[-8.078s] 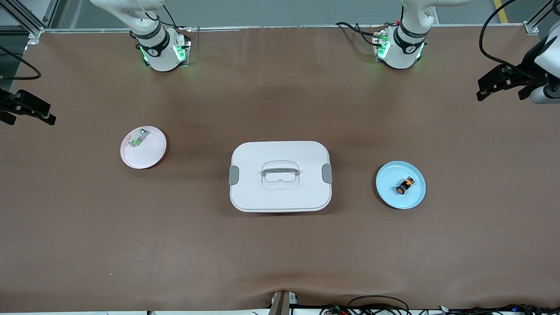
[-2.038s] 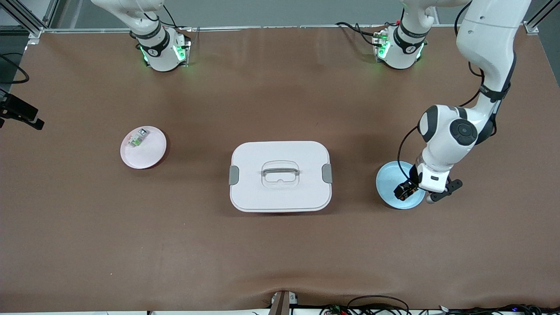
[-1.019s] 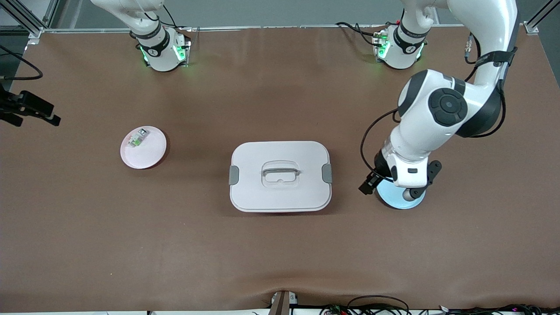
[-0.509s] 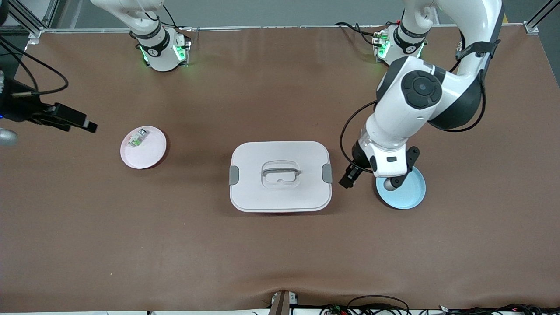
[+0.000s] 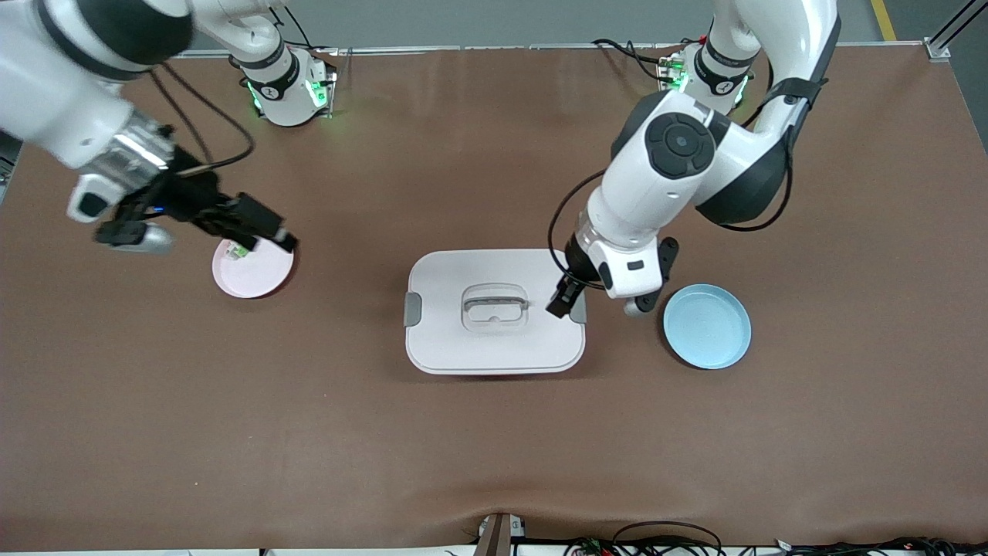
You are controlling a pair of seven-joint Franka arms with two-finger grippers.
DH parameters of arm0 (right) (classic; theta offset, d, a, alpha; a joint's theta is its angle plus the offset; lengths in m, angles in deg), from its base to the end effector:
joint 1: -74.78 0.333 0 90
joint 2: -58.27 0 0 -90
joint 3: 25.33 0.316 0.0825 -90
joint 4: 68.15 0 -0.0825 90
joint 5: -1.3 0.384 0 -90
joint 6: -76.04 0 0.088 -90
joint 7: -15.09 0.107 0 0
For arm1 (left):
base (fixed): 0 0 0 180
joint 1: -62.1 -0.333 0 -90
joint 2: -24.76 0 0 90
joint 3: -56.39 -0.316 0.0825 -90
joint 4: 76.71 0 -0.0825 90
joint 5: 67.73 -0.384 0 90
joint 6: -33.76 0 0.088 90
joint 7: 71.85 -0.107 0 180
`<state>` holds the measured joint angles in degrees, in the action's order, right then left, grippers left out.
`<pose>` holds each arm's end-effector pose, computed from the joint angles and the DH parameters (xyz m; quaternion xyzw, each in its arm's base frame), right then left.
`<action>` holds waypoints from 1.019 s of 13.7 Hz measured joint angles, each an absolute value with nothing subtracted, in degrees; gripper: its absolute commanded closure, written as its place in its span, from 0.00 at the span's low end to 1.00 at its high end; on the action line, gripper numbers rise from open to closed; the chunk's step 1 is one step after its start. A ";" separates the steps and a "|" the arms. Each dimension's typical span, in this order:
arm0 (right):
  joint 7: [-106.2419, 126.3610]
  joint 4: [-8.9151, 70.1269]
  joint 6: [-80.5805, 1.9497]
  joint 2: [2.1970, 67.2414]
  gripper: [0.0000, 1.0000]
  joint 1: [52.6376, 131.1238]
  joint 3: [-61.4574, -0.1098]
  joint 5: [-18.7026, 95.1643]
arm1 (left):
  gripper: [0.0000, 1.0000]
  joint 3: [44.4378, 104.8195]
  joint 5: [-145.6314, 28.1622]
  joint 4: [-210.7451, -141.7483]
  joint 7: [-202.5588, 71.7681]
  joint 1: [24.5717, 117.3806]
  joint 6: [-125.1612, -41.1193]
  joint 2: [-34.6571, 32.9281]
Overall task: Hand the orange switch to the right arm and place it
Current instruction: 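Lift the switch with the left gripper while the right gripper approaches, then grasp the switch with the right gripper beside the left gripper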
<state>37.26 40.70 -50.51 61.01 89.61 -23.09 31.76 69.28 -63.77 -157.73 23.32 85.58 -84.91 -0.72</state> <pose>0.5496 0.1870 0.5602 -0.9437 0.1585 -0.0826 0.2784 0.5857 -0.4002 0.4736 0.8486 0.5114 -0.0260 0.1333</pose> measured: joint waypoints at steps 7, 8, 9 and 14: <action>33.95 47.68 -74.32 58.23 0.00 103.75 -22.99 49.58 | 1.00 69.36 -60.00 -156.03 37.38 90.24 -84.92 -1.42; 31.95 47.72 -75.88 57.46 0.00 104.93 -22.99 52.10 | 1.00 69.36 -59.10 -155.81 39.47 90.66 -84.92 -1.61; 30.79 47.75 -76.74 56.71 0.00 105.67 -23.01 53.28 | 1.00 69.36 -58.43 -155.59 41.53 90.89 -84.92 -1.79; 28.11 47.68 -83.33 52.38 0.00 109.95 -23.04 57.41 | 1.00 69.39 -57.21 -154.59 48.16 91.86 -84.94 -2.25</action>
<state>28.11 47.68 -83.33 52.38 109.95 -23.04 57.41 69.39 -57.21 -154.59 48.16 91.86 -84.94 -2.25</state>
